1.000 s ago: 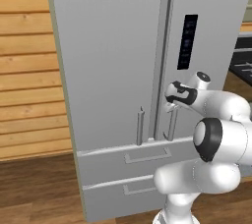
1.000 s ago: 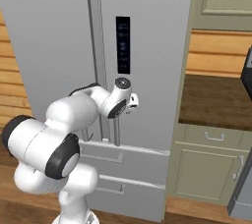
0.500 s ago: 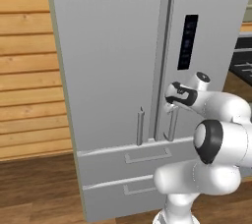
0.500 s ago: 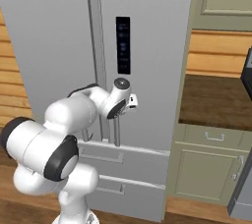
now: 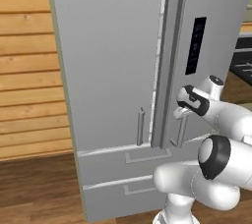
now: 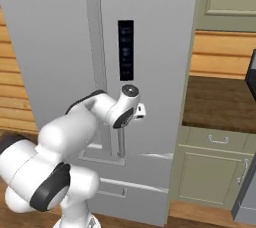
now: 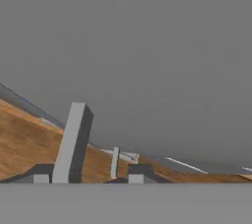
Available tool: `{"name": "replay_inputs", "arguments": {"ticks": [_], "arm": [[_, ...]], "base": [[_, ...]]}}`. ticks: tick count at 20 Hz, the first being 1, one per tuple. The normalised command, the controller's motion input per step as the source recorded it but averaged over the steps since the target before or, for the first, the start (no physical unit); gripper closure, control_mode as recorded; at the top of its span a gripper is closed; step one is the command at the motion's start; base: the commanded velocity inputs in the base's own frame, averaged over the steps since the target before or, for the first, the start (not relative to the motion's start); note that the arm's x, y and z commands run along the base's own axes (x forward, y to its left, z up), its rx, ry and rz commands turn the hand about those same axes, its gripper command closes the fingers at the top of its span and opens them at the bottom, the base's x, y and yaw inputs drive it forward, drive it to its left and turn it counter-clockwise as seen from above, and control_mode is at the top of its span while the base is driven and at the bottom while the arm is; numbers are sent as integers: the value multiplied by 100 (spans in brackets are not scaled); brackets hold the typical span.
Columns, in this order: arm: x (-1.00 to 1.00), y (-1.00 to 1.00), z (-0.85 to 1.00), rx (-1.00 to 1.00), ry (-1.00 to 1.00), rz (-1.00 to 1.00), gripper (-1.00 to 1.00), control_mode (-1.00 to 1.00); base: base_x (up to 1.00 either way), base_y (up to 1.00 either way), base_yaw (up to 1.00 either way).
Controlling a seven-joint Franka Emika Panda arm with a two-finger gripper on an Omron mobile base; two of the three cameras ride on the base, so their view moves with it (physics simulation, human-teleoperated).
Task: Take the strawberry from the fridge and place it on top of the pancake, located on the dining counter.
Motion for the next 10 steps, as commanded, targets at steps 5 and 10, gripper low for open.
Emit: {"name": "replay_inputs", "arguments": {"ticks": [5,10], "arm": [[-59,-91,-16,0,12,-2,100,-100],[-59,-92,0,5,9,0,100,-100]], "base": [[0,0,0],[0,0,0]]}}
